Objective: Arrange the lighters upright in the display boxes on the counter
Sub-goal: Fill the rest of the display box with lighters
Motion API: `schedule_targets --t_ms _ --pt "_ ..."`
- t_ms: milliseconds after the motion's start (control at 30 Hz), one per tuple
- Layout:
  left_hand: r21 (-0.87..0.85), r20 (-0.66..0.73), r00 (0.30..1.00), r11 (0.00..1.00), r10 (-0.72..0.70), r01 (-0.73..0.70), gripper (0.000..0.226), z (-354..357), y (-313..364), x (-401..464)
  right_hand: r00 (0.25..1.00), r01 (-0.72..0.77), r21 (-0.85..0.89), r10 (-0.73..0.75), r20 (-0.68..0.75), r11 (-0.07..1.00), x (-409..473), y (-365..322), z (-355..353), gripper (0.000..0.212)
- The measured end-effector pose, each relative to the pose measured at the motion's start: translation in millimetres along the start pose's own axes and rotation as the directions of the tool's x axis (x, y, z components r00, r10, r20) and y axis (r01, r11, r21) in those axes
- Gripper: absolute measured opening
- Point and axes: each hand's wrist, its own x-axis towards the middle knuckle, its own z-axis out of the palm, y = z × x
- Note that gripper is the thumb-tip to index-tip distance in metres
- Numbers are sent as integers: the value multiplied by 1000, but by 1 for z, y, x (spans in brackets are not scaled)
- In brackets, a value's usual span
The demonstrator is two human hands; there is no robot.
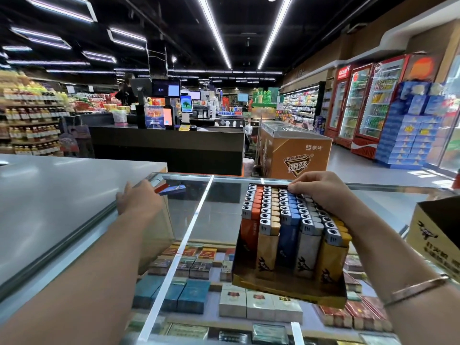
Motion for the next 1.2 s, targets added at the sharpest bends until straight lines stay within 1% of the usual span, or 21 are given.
schedule_targets --t_ms 67,100,300,367,433,467,600,667,733,800,867,900,967,1000,1033,1100,1200 --pt "20 82 996 1000 -23 22 28 5 -5 6 1000 0 -2 0 -2 1000 0 1 0 9" --pt "24 95 995 999 -25 23 28 6 -5 8 1000 -2 -5 2 -1 1000 0 1 0 9" --pt "126 41 999 992 -20 14 47 3 3 2 1000 -5 -5 5 -2 1000 2 1 -1 9" --pt "53 -4 1000 998 17 -17 46 2 8 1 1000 6 -17 -6 -10 1000 2 1 -1 9" --pt "-66 -54 996 995 73 -77 42 4 14 1 1000 11 -28 -11 -11 1000 2 2 0 10" --pt "-92 -86 991 990 101 -109 41 6 17 0 1000 10 -29 -11 -11 1000 2 2 0 9" --pt "-74 -187 962 973 201 -218 37 17 24 4 1000 1 -31 -2 -11 1000 3 2 0 9" --pt "-19 -212 942 962 261 -271 38 22 27 10 1000 1 -35 -2 -8 999 3 1 0 8" --pt "54 -218 930 955 297 -292 39 24 29 16 1000 4 -44 -5 -11 999 3 0 0 8" --pt "126 -210 925 947 317 -296 42 27 28 21 1000 4 -44 -5 -10 999 4 0 0 9" --pt "140 -174 935 948 308 -286 41 28 26 24 1000 2 -45 -2 -11 999 4 0 0 9" --pt "130 -140 946 953 292 -275 39 28 25 24 1000 2 -44 -2 -14 999 4 0 -1 9" --pt "140 -31 966 958 258 -251 34 28 25 23 1000 2 -46 -3 -19 999 4 1 -1 9" --pt "170 19 970 955 244 -244 34 27 25 22 1000 4 -46 -5 -20 999 3 1 -1 9" --pt "214 41 972 948 231 -234 37 27 26 21 1000 6 -42 -7 -21 999 3 1 -1 9" --pt "276 27 979 940 202 -202 43 26 26 18 1000 8 -28 -8 -15 1000 3 1 0 9" --pt "296 -1 978 934 210 -200 50 22 27 16 1000 2 -33 -2 -4 999 4 0 0 8"
